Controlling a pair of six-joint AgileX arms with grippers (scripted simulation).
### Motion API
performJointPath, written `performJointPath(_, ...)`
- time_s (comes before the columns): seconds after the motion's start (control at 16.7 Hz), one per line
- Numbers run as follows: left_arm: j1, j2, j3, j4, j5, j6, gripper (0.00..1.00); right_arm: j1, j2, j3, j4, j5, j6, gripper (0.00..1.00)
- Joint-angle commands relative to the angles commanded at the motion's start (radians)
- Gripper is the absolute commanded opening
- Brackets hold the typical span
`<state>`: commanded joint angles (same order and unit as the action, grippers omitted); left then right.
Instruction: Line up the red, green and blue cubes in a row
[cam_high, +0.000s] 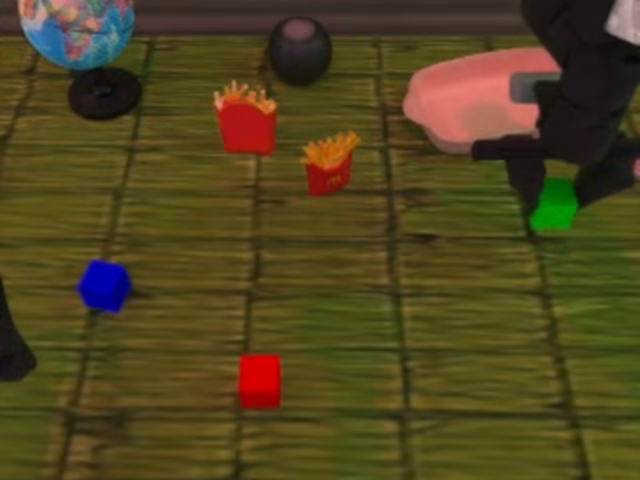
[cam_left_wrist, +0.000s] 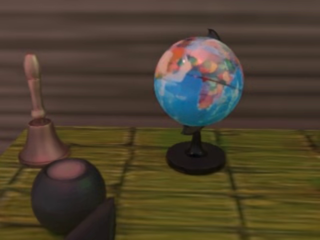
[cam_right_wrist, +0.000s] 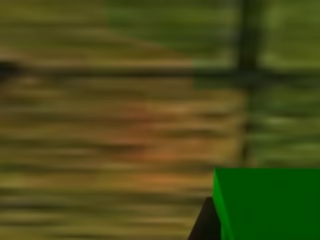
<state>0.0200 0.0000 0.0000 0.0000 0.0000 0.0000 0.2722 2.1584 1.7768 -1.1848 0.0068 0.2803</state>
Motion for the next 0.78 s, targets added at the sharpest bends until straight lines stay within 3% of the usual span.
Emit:
performJointPath(0.48, 0.000, 0.000, 0.000, 0.000, 0.000, 0.000, 1.00, 0.516, -0.087, -0.086, -0.011, 0.003, 0.512, 0.00)
performJointPath(0.6, 0.000, 0.000, 0.000, 0.000, 0.000, 0.000, 1.00, 0.583, -0.112, -0.104, -0.005, 0.005, 0.580, 0.00)
performJointPath(0.78, 0.000, 0.000, 0.000, 0.000, 0.000, 0.000, 1.00, 0.608, -0.125, -0.113, -0.002, 0.006, 0.605, 0.00)
